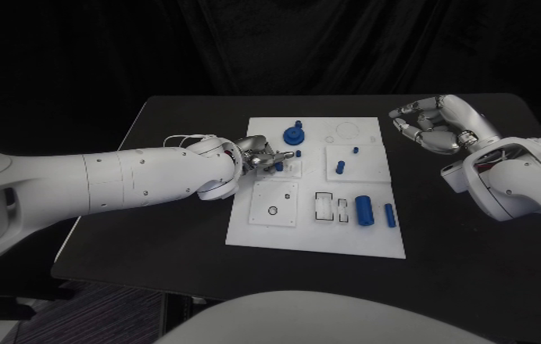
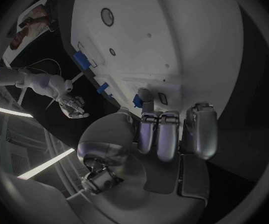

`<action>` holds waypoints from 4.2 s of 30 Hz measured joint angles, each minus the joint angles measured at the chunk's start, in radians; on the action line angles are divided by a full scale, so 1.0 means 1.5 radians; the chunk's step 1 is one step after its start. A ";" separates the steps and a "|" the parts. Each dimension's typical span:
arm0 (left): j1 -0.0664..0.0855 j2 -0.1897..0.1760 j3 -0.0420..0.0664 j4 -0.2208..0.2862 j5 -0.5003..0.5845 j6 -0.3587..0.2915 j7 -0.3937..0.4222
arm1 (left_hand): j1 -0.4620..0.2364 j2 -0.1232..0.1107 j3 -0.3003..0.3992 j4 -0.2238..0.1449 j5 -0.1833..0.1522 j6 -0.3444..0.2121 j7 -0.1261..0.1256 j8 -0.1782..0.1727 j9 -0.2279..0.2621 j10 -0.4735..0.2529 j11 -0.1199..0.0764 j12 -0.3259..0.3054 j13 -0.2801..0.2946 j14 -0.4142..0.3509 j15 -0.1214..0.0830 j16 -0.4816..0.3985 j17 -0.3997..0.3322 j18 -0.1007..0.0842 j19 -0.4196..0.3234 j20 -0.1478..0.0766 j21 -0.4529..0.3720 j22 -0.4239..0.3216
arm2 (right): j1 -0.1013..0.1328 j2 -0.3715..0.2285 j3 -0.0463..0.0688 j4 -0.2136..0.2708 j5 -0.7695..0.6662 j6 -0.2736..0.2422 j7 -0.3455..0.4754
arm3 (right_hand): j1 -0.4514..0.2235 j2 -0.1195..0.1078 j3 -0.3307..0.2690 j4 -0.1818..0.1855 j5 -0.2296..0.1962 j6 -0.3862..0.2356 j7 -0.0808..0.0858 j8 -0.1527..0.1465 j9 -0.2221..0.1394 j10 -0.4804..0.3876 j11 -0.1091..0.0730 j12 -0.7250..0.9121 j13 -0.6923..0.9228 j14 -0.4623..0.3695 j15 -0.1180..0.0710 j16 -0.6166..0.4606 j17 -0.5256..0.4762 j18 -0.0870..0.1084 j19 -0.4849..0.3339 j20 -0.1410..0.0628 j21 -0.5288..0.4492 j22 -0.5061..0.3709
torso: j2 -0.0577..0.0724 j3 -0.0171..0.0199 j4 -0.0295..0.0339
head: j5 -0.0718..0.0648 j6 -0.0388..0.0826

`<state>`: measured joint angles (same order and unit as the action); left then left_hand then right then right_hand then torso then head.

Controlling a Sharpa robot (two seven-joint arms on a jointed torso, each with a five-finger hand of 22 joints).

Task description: Assemble the parts on the task board

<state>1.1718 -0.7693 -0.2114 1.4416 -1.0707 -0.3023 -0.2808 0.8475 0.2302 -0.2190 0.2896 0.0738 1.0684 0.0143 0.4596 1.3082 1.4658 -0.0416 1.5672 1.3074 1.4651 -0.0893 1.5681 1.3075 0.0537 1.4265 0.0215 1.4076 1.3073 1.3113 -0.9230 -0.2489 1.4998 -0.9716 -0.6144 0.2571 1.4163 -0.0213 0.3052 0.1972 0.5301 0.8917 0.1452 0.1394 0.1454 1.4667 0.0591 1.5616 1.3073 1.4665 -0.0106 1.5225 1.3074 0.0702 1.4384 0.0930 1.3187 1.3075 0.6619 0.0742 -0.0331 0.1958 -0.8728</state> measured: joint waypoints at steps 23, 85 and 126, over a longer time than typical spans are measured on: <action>-0.001 0.001 0.000 0.000 0.000 -0.010 0.004 | 0.040 0.016 -0.031 0.000 0.020 0.055 -0.007 0.237 0.000 -0.002 -0.007 0.000 0.000 0.000 -0.005 0.000 0.000 0.000 0.005 -0.005 0.003 0.000 | 0.000 -0.001 0.000 0.001 0.000 0.000 0.000 | 0.000 0.000 0.002 -0.002 0.000 0.000 0.000 0.000 0.000 0.000 0.000 0.000 0.000 0.000 0.000 -0.003 0.000 0.000 0.000 0.000 0.000 0.000 | -0.001 0.0001 -0.0001 | 0.001 0.000; 0.000 -0.004 0.002 -0.003 0.000 0.007 0.004 | 0.090 0.022 -0.039 0.002 0.068 -0.090 -0.001 0.042 0.001 -0.001 -0.005 0.003 -0.002 0.002 -0.007 0.000 0.000 0.000 0.005 -0.005 -0.005 0.000 | -0.009 -0.002 0.000 -0.001 0.000 0.003 -0.002 | 0.000 0.000 0.004 -0.004 0.000 0.000 0.000 0.000 -0.001 0.000 0.000 0.000 0.000 0.000 0.000 -0.003 0.000 0.000 0.000 0.000 -0.004 0.000 | 0.000 -0.0001 0.0000 | 0.002 0.000; -0.001 -0.003 0.001 -0.011 0.000 -0.013 0.021 | 0.170 0.009 -0.002 -0.008 0.258 -0.054 0.002 -0.093 0.000 0.000 0.002 0.003 0.002 0.000 0.000 0.000 0.000 0.000 0.008 0.002 -0.011 0.000 | -0.009 -0.004 0.000 0.000 0.000 0.007 -0.005 | 0.000 0.000 0.007 -0.007 0.000 -0.002 0.002 0.000 -0.001 0.000 0.000 0.000 0.000 0.000 0.000 -0.003 0.000 0.000 0.000 0.000 -0.004 0.000 | 0.000 -0.0003 -0.0004 | 0.009 0.000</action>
<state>1.1710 -0.7734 -0.2098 1.4253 -1.0706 -0.3218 -0.2493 1.1026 0.2433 -0.2227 0.2769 0.4614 0.9878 0.0173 0.3195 1.3076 1.4654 -0.0383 1.5718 1.3107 1.4651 -0.0887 1.5681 1.3074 0.0535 1.4384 0.0240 1.3918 1.3075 1.2978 -0.9286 -0.2488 1.4994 -0.9716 -0.6045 0.2497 1.4163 -0.0213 0.3162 0.1862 0.5300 0.8880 0.1488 0.1394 0.1437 1.4667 0.0590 1.5616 1.3073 1.4666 -0.0106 1.5187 1.3074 0.0702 1.4384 0.0929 1.3126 1.3077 0.6617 0.0737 -0.0337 0.2094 -0.8728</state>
